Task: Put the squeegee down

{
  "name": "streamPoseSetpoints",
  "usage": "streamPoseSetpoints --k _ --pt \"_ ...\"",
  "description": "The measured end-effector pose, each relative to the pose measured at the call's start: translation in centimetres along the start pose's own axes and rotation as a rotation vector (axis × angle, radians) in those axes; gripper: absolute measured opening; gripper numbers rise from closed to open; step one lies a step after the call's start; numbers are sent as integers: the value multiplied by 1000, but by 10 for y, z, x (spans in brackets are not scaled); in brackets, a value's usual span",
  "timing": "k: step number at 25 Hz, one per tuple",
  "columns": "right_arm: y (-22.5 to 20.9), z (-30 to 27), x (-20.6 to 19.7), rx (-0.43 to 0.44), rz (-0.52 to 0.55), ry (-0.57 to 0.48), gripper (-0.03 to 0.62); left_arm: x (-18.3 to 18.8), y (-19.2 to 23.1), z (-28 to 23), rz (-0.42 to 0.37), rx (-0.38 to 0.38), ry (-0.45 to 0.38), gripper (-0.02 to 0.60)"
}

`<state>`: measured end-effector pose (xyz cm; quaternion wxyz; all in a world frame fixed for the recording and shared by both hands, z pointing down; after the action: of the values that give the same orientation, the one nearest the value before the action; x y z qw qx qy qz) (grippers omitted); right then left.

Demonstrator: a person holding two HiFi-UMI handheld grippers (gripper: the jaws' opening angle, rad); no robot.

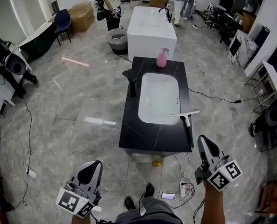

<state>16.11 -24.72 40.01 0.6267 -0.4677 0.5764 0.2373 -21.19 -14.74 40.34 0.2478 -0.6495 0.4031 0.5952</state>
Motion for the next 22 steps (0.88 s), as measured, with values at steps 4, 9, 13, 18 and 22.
streamPoseSetpoints --k 4,9,13,18,22 --pt "65 29 31 44 112 -18 2 6 -6 19 5 -13 -50 5" --pt "115 59 46 71 173 -14 2 13 -13 41 -9 -31 -81 5" --pt "135 79 49 75 175 -30 2 17 -24 57 -13 -49 -115 5" --pt "150 99 46 76 179 -44 2 21 -32 75 -34 -62 -151 5" --pt "162 112 44 81 181 -46 2 24 -39 94 -43 -60 -169 5"
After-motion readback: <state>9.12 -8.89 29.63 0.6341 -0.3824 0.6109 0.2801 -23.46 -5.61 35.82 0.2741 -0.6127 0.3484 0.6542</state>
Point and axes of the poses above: the fingertips, and each gripper's own axes: z backward along the fingers, y to its left, x out of its top, the point moved 5 cm from there along z, backward along the fingers, and after that the axes turned 7 degrees about -x, right-handed, at the moved point
